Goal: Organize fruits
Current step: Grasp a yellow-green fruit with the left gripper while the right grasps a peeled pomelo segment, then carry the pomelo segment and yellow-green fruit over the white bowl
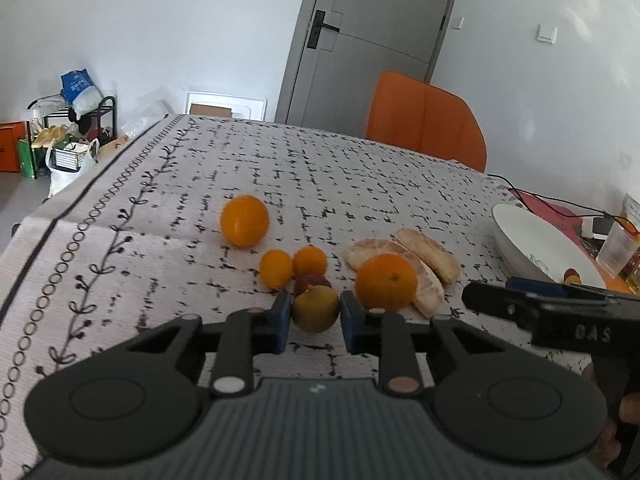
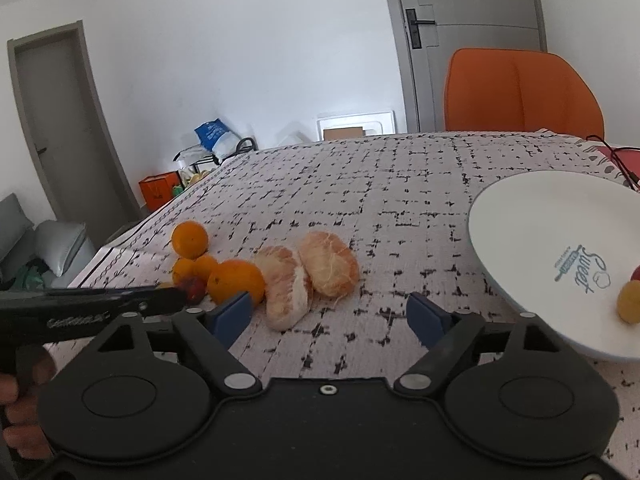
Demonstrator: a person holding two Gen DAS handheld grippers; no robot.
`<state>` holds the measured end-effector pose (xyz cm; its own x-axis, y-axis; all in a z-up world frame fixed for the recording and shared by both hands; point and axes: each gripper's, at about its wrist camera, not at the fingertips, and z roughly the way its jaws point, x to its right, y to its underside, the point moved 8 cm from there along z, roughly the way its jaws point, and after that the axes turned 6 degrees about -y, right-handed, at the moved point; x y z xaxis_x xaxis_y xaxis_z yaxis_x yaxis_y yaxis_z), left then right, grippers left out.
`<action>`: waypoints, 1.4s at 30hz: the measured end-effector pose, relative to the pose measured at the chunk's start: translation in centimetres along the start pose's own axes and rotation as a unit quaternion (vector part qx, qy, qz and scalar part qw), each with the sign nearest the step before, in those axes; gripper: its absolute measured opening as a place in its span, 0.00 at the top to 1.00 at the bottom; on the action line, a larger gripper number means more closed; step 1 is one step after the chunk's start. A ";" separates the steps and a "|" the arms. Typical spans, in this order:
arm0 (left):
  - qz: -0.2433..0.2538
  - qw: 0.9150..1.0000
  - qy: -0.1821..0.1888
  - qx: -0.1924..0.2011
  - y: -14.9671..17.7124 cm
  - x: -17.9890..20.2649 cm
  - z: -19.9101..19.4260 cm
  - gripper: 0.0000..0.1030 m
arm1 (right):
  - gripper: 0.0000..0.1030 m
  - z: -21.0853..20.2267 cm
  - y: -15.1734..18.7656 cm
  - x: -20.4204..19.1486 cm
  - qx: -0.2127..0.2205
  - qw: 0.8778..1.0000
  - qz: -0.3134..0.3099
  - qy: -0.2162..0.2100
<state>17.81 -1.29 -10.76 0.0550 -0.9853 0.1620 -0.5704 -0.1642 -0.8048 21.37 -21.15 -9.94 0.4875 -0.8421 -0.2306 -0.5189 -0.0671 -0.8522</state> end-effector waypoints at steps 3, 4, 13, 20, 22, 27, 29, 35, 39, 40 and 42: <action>-0.005 1.000 -0.006 0.003 -0.2 -0.7 -0.3 0.76 | 0.28 0.6 -0.4 0.2 0.001 1.000 0.004 0.001; -0.006 1.000 -0.007 0.004 -0.3 -0.9 -0.3 0.76 | 0.29 0.7 -0.5 0.1 0.001 1.000 0.001 0.002; -0.015 0.999 -0.025 0.013 -0.9 -2.7 -0.7 0.76 | 0.43 2.6 -1.4 0.9 -0.001 1.000 0.003 0.015; -0.020 0.999 -0.032 0.015 -0.8 -3.5 -0.8 0.76 | 0.48 3.9 -1.6 1.4 -0.012 1.000 0.006 0.010; -0.021 0.999 -0.034 0.015 -0.8 -3.7 -0.8 0.76 | 0.48 4.2 -1.7 1.4 -0.014 1.000 0.006 0.006; -0.025 0.999 -0.039 0.017 -0.9 -4.1 -0.8 0.76 | 0.48 5.0 -1.9 1.4 -0.018 1.000 0.012 -0.006; -0.027 0.999 -0.040 0.017 -0.9 -4.3 -0.8 0.76 | 0.48 5.2 -2.0 1.5 -0.019 1.000 0.018 -0.013; -0.029 0.999 -0.041 0.016 -0.9 -4.3 -0.7 0.76 | 0.67 5.4 -1.9 1.4 -0.024 0.998 0.035 -0.049; -0.027 0.999 -0.038 0.019 -0.9 -4.0 -1.1 0.76 | 0.69 5.0 -2.0 1.5 -0.022 0.998 0.039 -0.051; -0.026 0.999 -0.037 0.020 -1.0 -3.9 -1.2 0.76 | 0.70 4.8 -2.0 1.5 -0.021 0.998 0.037 -0.050; -0.025 0.999 -0.037 0.022 -1.1 -3.8 -1.3 0.76 | 0.70 4.4 -2.0 1.4 -0.015 0.998 0.034 -0.048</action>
<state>17.12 2.69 -9.75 0.1426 -0.9766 0.1612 -0.5293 -0.2128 -0.8213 26.20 -19.83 -10.59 0.5148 -0.7900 -0.3331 -0.5739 -0.0289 -0.8184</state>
